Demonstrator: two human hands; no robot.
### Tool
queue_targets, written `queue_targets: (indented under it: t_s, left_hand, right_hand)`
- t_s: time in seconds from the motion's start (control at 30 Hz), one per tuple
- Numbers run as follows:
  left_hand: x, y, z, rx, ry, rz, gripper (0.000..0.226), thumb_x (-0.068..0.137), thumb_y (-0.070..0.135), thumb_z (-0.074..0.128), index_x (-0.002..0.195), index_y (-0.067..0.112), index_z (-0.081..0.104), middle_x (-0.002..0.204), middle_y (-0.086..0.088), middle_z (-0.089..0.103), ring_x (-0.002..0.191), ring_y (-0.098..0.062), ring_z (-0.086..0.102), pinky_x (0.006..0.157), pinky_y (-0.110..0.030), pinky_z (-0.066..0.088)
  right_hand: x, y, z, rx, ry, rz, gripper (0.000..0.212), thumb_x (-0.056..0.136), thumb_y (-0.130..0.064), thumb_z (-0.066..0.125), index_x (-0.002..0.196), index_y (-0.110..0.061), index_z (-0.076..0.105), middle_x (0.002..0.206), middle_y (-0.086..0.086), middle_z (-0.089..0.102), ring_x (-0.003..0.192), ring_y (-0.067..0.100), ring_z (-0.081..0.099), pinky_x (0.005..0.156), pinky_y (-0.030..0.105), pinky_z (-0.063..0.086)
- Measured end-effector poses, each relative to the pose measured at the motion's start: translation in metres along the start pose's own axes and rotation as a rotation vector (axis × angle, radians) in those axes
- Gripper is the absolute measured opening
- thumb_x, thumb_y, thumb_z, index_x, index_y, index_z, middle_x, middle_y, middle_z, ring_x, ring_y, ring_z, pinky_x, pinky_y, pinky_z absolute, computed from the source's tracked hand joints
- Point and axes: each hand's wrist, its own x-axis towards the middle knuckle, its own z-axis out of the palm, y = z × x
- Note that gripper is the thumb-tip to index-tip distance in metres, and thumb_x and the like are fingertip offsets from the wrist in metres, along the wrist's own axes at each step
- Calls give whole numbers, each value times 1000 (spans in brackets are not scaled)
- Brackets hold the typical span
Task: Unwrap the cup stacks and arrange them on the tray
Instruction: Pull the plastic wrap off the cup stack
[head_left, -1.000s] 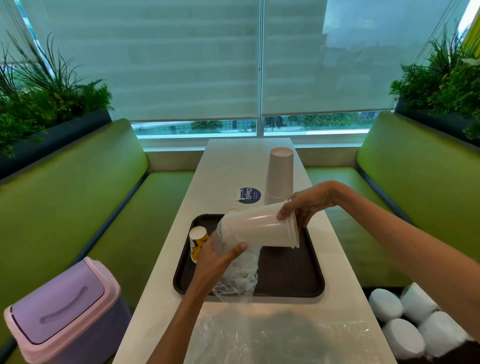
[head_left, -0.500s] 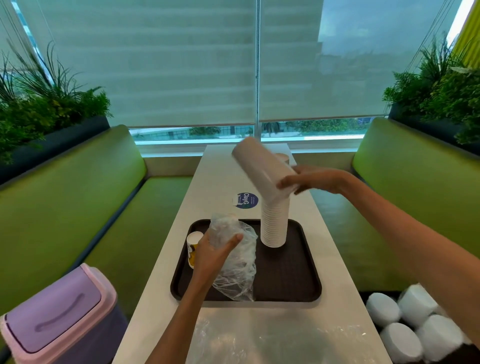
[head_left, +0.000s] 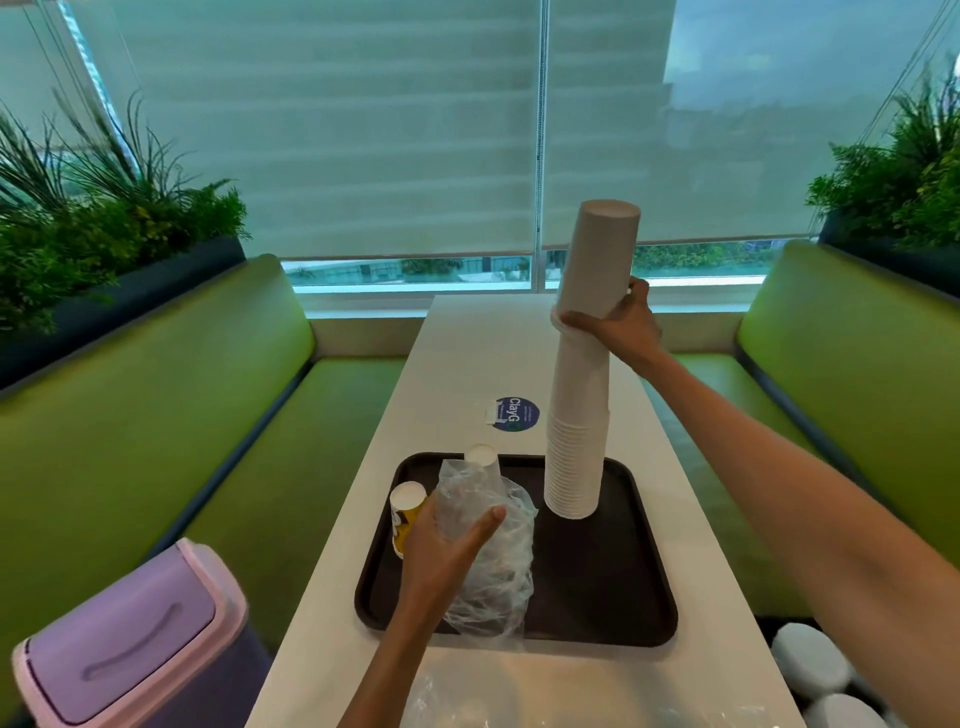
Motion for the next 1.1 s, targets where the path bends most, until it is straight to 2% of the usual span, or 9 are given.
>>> queue_targets:
  t_s: [0.2, 0.33, 0.53, 0.67, 0.73, 0.8, 0.9, 1.0, 1.1]
  left_hand:
    - [2, -3, -3, -6, -24, -11, 49, 60, 44, 77, 104, 32, 59, 106, 15, 65, 100, 0, 61, 75, -11, 48]
    - [1, -7, 1, -25, -42, -35, 55, 59, 53, 81, 104, 34, 57, 108, 14, 64, 103, -2, 60, 79, -16, 48]
    - [-1, -6, 6, -8, -47, -27, 44, 60, 43, 76, 99, 35, 56, 102, 19, 64, 94, 5, 61, 76, -13, 47]
    - [-1, -8, 9, -4, -57, -28, 46, 62, 48, 81, 100, 35, 58, 103, 17, 65, 99, 0, 61, 82, -19, 48]
    - [-1, -9, 11, -3, -64, -33, 47, 60, 51, 80, 99, 36, 57, 102, 17, 65, 99, 0, 61, 84, -22, 49]
    - [-2, -9, 13, 5, -65, -35, 49, 60, 55, 80, 99, 36, 57, 102, 17, 65, 100, -3, 62, 86, -25, 50]
    - [-1, -7, 14, 11, -67, -30, 45, 61, 50, 75, 99, 35, 57, 102, 15, 66, 101, -5, 62, 86, -25, 50]
    - [0, -1, 14, 5, -74, -29, 60, 61, 54, 73, 113, 27, 58, 110, 8, 66, 104, -8, 61, 90, -27, 49]
    - [2, 2, 11, -3, -88, -35, 72, 63, 58, 70, 122, 19, 57, 114, 3, 66, 107, -10, 61, 90, -26, 49]
  right_hand:
    - [11, 25, 19, 30, -17, 38, 95, 66, -45, 84, 135, -13, 27, 133, 7, 53, 122, 32, 51, 105, 53, 37]
    - [12, 40, 25, 18, -58, 58, 100, 64, -48, 84, 135, -13, 24, 134, 7, 51, 123, 33, 50, 106, 56, 35]
    - [1, 65, 33, 61, -165, 167, 113, 63, -50, 84, 142, -13, 12, 142, 11, 41, 129, 33, 44, 109, 55, 32]
    - [-20, 74, 29, 60, 34, 162, 120, 66, -55, 80, 150, -12, 7, 154, 13, 24, 141, 32, 27, 114, 56, 23]
    - [-40, 70, 24, 57, 202, 38, 107, 73, -48, 79, 150, -11, 15, 154, 11, 25, 142, 28, 25, 115, 51, 21]
    - [-67, 65, 21, 110, 287, -123, 89, 77, -44, 75, 145, -10, 29, 146, 8, 37, 134, 24, 35, 111, 39, 28]
    - [-105, 56, 20, 176, 82, -287, 56, 76, -42, 69, 122, -12, 53, 113, -1, 59, 100, 9, 56, 87, 17, 39]
    - [-142, 48, 21, 198, -364, -279, 20, 84, -18, 73, 102, -17, 64, 92, 2, 70, 83, 5, 65, 83, 24, 49]
    - [-167, 50, 18, 261, -577, -237, 15, 86, -13, 70, 99, -18, 67, 94, 7, 71, 88, 16, 67, 85, 27, 52]
